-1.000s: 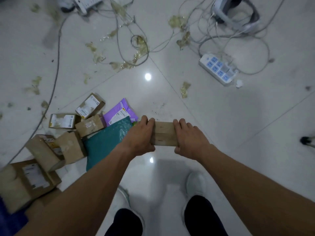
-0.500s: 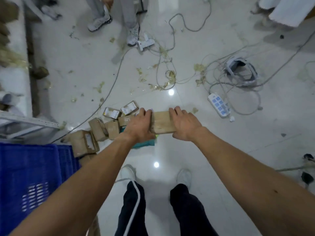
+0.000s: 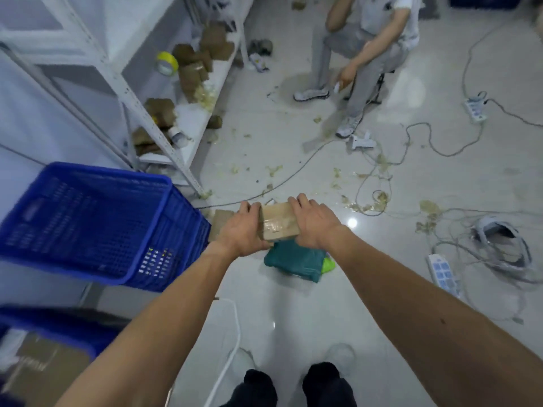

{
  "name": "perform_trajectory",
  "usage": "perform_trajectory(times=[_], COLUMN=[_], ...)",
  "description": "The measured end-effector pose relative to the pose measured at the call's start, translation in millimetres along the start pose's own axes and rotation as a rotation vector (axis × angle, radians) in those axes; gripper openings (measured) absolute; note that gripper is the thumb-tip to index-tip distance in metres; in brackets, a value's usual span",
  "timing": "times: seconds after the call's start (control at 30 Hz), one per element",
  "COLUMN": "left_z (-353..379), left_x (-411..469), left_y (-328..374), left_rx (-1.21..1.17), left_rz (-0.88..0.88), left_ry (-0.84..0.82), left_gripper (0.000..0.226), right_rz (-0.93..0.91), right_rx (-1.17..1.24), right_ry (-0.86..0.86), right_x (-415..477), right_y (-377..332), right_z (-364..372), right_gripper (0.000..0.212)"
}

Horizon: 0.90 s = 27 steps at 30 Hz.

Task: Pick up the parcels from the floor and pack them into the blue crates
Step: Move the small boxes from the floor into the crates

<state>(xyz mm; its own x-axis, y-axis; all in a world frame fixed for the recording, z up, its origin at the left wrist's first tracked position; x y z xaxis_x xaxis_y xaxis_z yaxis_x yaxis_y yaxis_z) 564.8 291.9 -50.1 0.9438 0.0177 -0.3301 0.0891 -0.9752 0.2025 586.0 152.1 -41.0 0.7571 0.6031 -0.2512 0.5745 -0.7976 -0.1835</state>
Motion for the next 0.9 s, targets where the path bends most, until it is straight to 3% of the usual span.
perform_trajectory(times=[0.17,0.47,0.73,0.9], left_z=[-41.9,-90.1,-84.0,-70.2], left_x=[-41.0,-100.5,-109.3,-88.1], left_y=[-115.1,-289.2,-379.1,-428.3], left_rx=[-0.009,-0.075,-0.160,-0.196], left_rz=[-0.100,-0.251,-0.401,-0.519], left_ry=[0.080,0.182,0.202,0.197], left_gripper=[0.093,0.081,0.076,0.080], right_rz=[-0.139,-0.341,-0.471,-0.567], right_rx=[-0.050,-0.185,-0.242,-0.252], right_ry=[-0.005,-0.006,-0.060,-0.121], right_x=[56.9,142.1,208.6,266.9], right_y=[-112.9,-287.7,-361.2,-385.0], right_z=[-20.7,-41.6,-29.8,-8.8], right_gripper=[0.093,0.083,0.081,0.092])
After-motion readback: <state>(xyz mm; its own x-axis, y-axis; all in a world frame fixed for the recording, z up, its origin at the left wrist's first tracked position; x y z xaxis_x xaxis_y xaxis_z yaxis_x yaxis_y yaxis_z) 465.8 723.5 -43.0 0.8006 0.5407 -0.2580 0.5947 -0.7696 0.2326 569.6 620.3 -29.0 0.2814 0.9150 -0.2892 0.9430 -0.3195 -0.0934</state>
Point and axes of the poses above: each hand's wrist, its own x-axis towards the middle knuckle, its own z-axis out of the palm, y = z × x, the point moved 9 cm from there along x, towards the middle knuckle, and after that the axes turned 7 degrees about -z, right-handed, at the moved point
